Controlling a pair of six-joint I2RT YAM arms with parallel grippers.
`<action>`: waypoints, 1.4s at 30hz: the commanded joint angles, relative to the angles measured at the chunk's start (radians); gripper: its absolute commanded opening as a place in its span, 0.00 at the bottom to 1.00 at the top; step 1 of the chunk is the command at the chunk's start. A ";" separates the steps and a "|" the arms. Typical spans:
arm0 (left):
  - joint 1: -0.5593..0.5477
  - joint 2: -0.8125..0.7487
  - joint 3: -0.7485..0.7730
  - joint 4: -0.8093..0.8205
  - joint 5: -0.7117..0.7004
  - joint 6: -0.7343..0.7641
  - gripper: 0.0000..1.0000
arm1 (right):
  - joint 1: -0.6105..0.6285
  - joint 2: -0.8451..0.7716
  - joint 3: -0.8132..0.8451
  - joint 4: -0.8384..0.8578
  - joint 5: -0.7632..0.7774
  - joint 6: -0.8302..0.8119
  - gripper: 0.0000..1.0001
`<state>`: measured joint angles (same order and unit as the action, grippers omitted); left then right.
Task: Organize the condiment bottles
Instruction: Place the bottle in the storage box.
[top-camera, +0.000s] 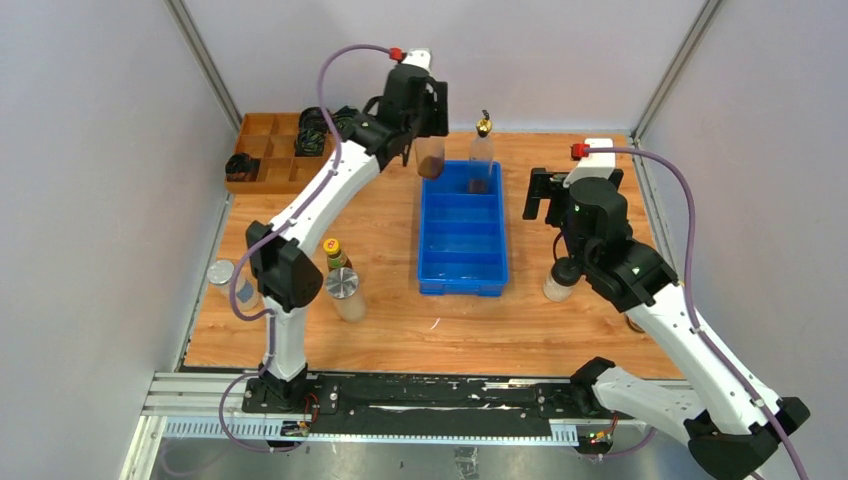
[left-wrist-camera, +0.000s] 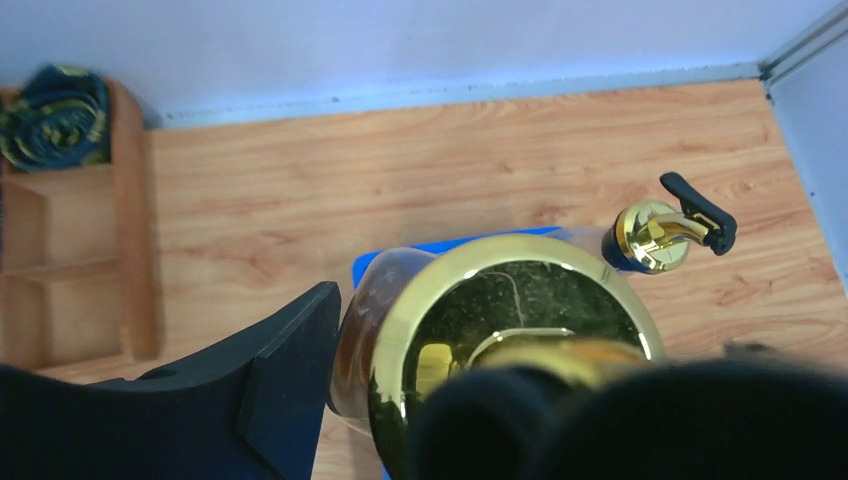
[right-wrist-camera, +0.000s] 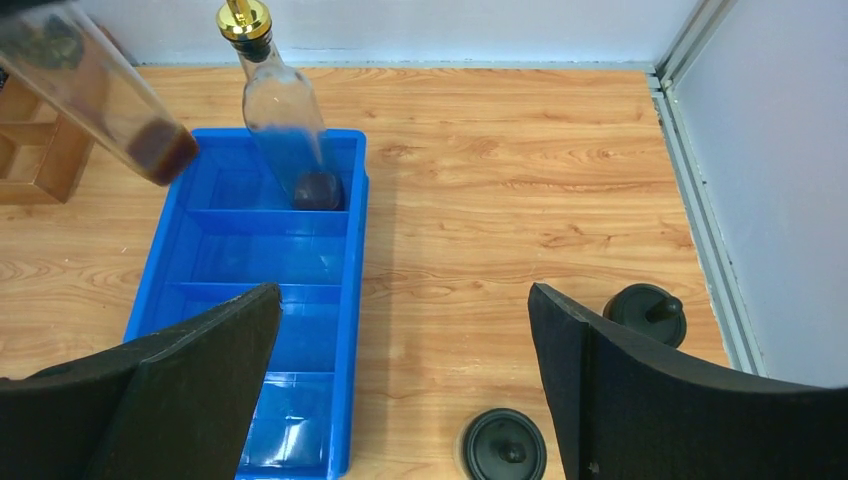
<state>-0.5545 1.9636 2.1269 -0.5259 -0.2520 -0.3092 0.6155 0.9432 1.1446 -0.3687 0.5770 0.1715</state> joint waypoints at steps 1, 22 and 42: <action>-0.052 0.040 0.109 0.001 -0.162 -0.102 0.60 | 0.012 -0.038 -0.008 -0.077 0.015 -0.003 1.00; -0.100 0.148 -0.028 0.204 -0.265 -0.258 0.59 | 0.012 -0.106 -0.120 -0.109 -0.034 0.004 1.00; -0.116 0.215 -0.111 0.248 -0.318 -0.244 0.69 | 0.006 -0.087 -0.179 -0.074 -0.058 0.023 1.00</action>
<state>-0.6575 2.1662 1.9728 -0.3046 -0.5110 -0.5385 0.6155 0.8566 0.9813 -0.4515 0.5240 0.1806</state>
